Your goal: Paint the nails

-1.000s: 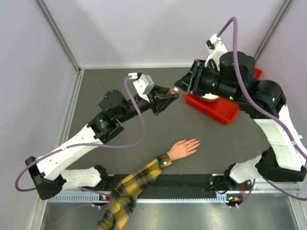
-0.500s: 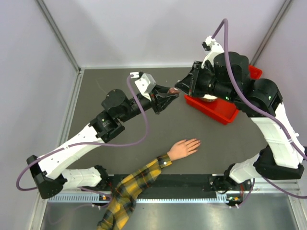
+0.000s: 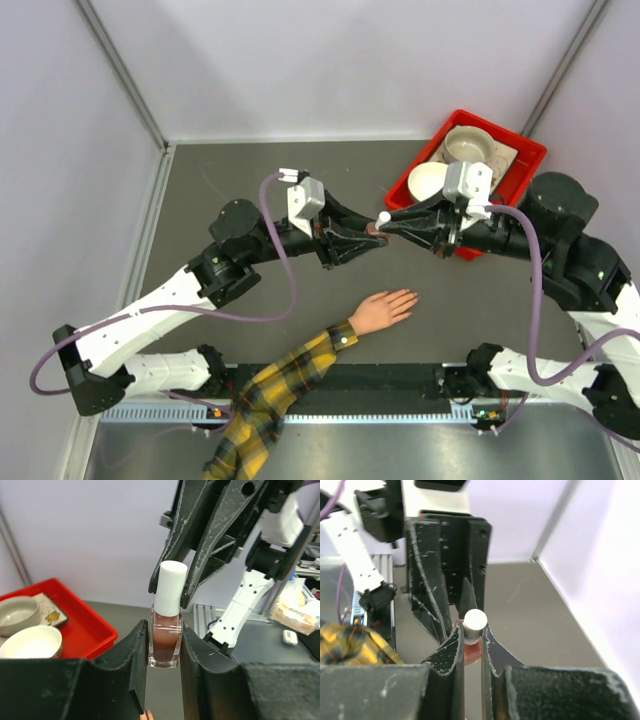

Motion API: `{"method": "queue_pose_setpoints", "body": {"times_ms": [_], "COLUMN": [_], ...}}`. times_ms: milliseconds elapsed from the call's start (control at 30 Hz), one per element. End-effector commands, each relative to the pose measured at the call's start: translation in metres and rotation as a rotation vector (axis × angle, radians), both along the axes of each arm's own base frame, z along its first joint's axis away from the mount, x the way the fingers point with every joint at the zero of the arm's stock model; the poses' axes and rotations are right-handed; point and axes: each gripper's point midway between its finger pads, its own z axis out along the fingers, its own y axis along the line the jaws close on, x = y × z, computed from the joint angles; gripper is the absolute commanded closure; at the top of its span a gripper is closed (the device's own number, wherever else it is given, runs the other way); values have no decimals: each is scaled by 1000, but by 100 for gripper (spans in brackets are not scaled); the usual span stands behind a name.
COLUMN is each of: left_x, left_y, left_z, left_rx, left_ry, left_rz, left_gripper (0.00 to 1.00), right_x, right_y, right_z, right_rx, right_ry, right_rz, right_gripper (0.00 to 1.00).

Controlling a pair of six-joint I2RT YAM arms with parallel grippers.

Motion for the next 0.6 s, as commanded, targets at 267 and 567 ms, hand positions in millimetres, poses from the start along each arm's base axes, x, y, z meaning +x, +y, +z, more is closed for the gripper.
{"method": "queue_pose_setpoints", "body": {"times_ms": [267, 567], "left_x": [32, 71], "left_y": [29, 34], "left_z": [52, 40], "left_rx": [-152, -49], "left_ry": [19, -12], "left_rz": [188, 393], "left_gripper": [100, 100], "right_x": [-16, 47], "right_y": [4, 3], "right_z": [41, 38], "right_rx": [77, 239], "right_ry": [33, 689], "right_rz": [84, -427], "right_gripper": [47, 54]}}
